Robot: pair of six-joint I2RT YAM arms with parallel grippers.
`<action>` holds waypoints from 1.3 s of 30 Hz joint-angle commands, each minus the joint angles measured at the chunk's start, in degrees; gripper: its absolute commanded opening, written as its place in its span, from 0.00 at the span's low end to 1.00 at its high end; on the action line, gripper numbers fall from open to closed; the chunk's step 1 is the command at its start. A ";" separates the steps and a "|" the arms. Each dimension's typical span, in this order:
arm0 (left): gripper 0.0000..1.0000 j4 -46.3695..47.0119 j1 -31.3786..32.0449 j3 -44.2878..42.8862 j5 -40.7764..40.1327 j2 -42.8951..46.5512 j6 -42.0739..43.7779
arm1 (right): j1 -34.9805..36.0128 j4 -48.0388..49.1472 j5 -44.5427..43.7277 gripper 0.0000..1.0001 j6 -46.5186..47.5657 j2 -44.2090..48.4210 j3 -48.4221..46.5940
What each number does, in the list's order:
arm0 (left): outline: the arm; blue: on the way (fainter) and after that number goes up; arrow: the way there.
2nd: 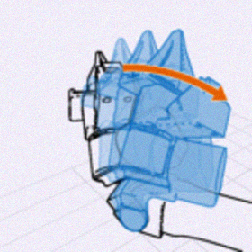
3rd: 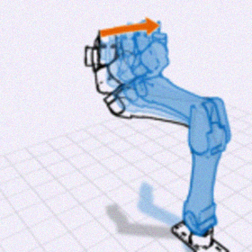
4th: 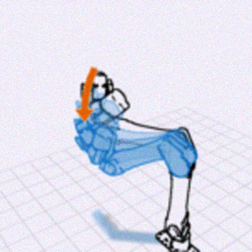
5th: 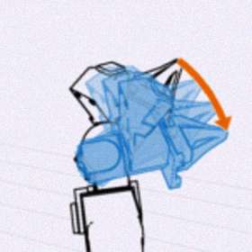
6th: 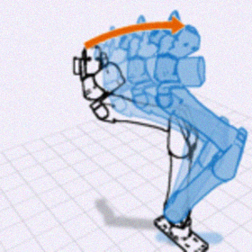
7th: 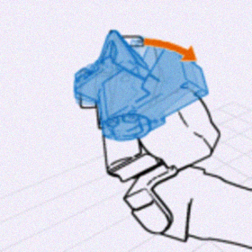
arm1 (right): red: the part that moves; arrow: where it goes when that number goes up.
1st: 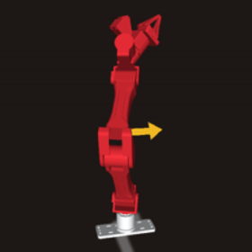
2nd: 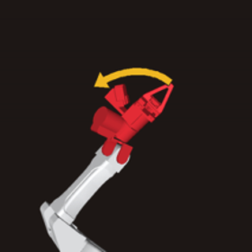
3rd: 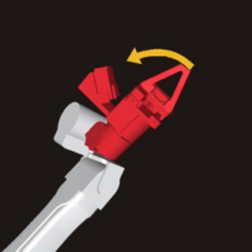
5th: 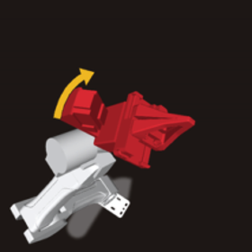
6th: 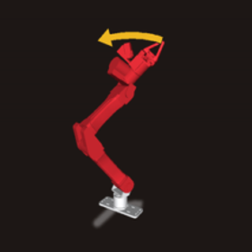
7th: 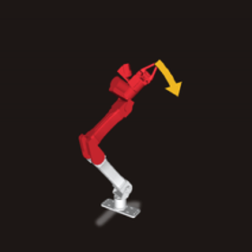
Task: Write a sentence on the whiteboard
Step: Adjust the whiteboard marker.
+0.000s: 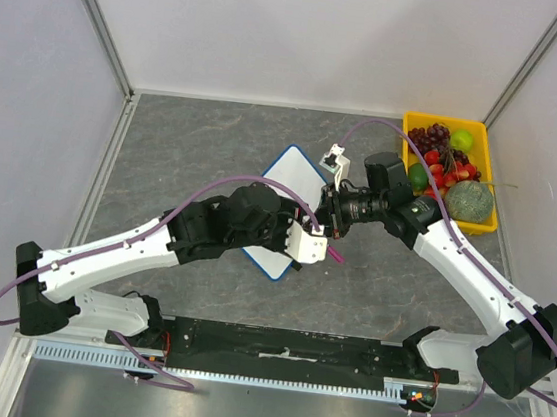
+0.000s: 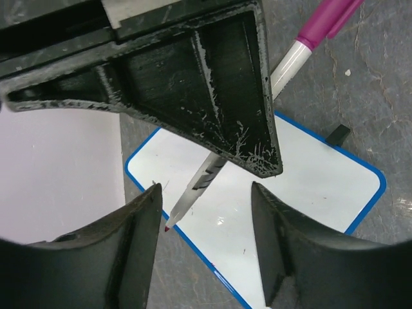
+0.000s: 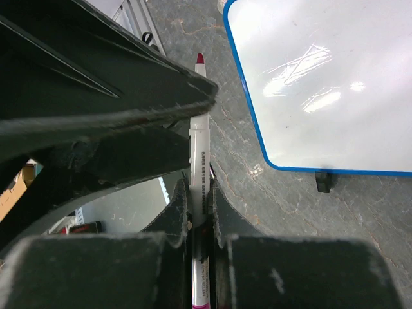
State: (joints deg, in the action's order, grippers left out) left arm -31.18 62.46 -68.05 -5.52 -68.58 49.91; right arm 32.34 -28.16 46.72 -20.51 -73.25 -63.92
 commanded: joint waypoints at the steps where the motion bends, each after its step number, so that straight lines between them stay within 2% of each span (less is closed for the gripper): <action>1: 0.55 3.40 0.38 0.72 -1.33 -1.47 3.26 | -0.34 -0.05 1.71 0.00 0.74 0.21 -0.06; 6: 0.20 7.88 0.38 3.18 -3.00 -1.56 3.79 | -0.26 -0.14 1.88 0.00 0.65 0.48 0.02; 9: 0.05 8.77 0.56 4.06 -3.36 -1.21 4.14 | -0.34 -0.14 2.06 0.01 0.82 0.57 0.02; 10: 0.02 8.85 0.47 4.24 -3.27 -1.12 4.23 | -0.26 -0.31 1.97 0.04 1.00 0.57 0.02; 12: 0.02 8.85 0.65 4.68 -3.10 -0.69 4.23 | -0.34 -0.31 1.80 0.15 1.18 0.74 -0.15; 17: 0.02 8.33 0.83 6.96 -2.92 1.34 3.79 | -0.61 -0.58 -3.64 0.54 1.44 2.50 -1.64; 25: 0.02 6.31 0.91 11.27 -2.66 6.96 -2.53 | -2.80 0.38 -15.51 0.91 -1.10 6.10 -3.14; 28: 0.02 5.26 1.09 12.33 -1.78 8.72 -6.91 | -3.68 1.88 -19.81 0.98 -2.42 7.68 -2.97; 32: 0.02 2.89 1.09 11.19 -1.51 9.16 -16.75 | -5.79 3.72 -26.93 0.98 -4.09 11.19 -2.53; 36: 0.02 -5.10 1.00 3.47 -1.78 5.57 -32.82 | -8.07 6.71 -31.86 0.98 -4.97 16.90 -1.91; 39: 0.02 -9.42 0.13 -0.93 0.93 2.75 -41.10 | -8.78 8.73 -33.36 0.98 -4.80 21.38 -1.82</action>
State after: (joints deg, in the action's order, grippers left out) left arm -34.85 63.40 -61.84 -7.38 -63.20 26.33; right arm 24.38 -25.28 18.48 -24.51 -57.60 -64.60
